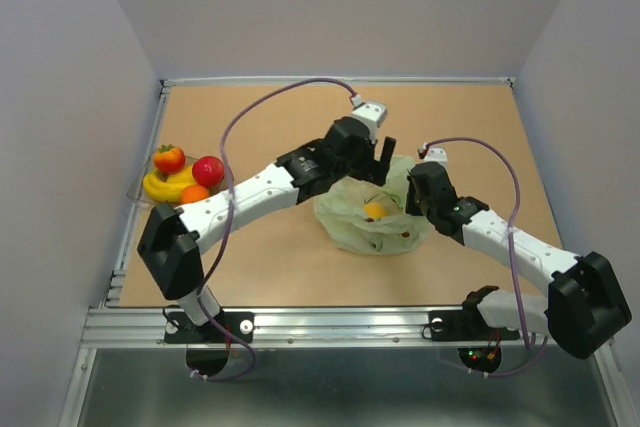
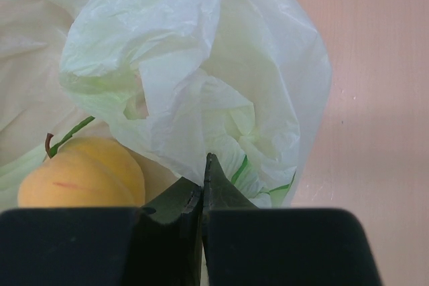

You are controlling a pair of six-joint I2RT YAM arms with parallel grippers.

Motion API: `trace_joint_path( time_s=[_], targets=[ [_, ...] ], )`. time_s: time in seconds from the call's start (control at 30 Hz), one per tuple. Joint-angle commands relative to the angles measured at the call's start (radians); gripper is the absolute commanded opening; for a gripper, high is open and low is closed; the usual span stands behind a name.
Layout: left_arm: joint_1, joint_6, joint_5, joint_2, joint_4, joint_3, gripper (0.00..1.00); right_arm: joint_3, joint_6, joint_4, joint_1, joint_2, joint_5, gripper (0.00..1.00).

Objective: Untie the knot of the plastic bag and take out the fruit

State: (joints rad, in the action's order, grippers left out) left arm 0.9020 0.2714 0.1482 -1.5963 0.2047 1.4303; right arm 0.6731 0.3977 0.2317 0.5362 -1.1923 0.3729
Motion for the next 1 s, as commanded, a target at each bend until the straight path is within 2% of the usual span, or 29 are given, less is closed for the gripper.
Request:
trace_joint_path(
  time_s=[0.0,0.17,0.43,0.6,0.8,0.97],
  targets=[
    [0.074,-0.086,0.002,-0.063,-0.086,0.001,0.96,0.016,0.016,-0.029,-0.004,0.040,0.004,0.01],
    [0.106,-0.092,-0.010,-0.134,-0.139,-0.094,0.95,-0.004,0.032,-0.029,-0.004,0.053,0.000,0.01],
    [0.163,-0.049,0.008,-0.136,-0.244,-0.307,0.98,-0.040,0.069,-0.029,-0.004,0.043,-0.023,0.01],
    [0.228,-0.058,0.040,-0.172,-0.267,-0.344,0.99,-0.038,0.067,-0.032,-0.004,0.025,-0.026,0.01],
    [0.232,0.025,0.155,-0.175,-0.289,-0.340,0.99,-0.029,0.064,-0.031,-0.004,0.011,-0.035,0.01],
    [0.232,0.055,0.159,-0.192,-0.291,-0.278,0.99,-0.033,0.064,-0.029,-0.004,0.022,-0.037,0.01]
  ],
)
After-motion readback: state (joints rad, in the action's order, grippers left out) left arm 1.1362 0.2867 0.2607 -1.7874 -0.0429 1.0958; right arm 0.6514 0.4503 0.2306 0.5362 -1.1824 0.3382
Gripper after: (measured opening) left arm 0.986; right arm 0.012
